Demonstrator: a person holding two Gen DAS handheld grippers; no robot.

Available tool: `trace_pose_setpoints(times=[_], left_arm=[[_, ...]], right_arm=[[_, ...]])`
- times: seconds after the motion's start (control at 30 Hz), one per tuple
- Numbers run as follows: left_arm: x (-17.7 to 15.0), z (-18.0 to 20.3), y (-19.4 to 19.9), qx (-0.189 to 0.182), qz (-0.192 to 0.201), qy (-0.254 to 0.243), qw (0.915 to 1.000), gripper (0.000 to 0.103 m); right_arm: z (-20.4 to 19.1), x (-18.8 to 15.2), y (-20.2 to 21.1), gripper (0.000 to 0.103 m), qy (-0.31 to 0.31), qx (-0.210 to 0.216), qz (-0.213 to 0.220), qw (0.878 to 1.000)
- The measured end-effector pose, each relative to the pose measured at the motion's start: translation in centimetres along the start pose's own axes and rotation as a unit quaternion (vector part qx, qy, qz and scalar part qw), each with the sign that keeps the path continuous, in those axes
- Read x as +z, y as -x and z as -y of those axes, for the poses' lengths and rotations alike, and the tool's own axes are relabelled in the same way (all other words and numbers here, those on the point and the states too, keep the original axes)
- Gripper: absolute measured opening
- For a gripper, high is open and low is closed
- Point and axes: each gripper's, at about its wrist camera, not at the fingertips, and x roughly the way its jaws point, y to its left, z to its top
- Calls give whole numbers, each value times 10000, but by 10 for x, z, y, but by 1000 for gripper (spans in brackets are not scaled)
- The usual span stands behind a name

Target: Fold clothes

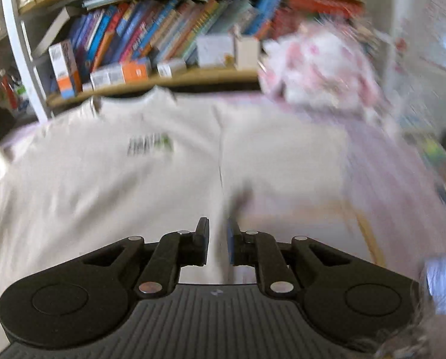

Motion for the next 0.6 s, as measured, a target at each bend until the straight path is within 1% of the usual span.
trace_pose_setpoints(times=[0.07, 0.13, 0.2, 0.27, 0.37, 0.47, 0.6], left_arm=[[-21, 1, 15, 2, -23, -100, 9999, 23], [-40, 3, 29, 3, -70, -222, 9997, 25], [-53, 5, 37, 88, -102, -333, 9994, 30], [-63, 3, 42, 138, -162, -287, 9994, 44], [-73, 1, 46, 222, -240, -197, 9993, 53], [-80, 3, 47, 260, -373, -232, 9987, 53], [-87, 8, 48, 230, -493, -166, 9984, 52]], right_arm=[[-3, -36, 27, 15, -154, -117, -132, 9997], [-7, -64, 47, 24, -291, -178, -235, 9991], [-11, -87, 64, 29, -454, -200, -276, 9984], [-15, -104, 76, 31, -559, -255, -331, 9976], [-18, -122, 85, 31, -673, -295, -493, 9961], [-24, -132, 89, 31, -664, -219, -580, 9959], [-28, -133, 91, 31, -540, -147, -609, 9966]])
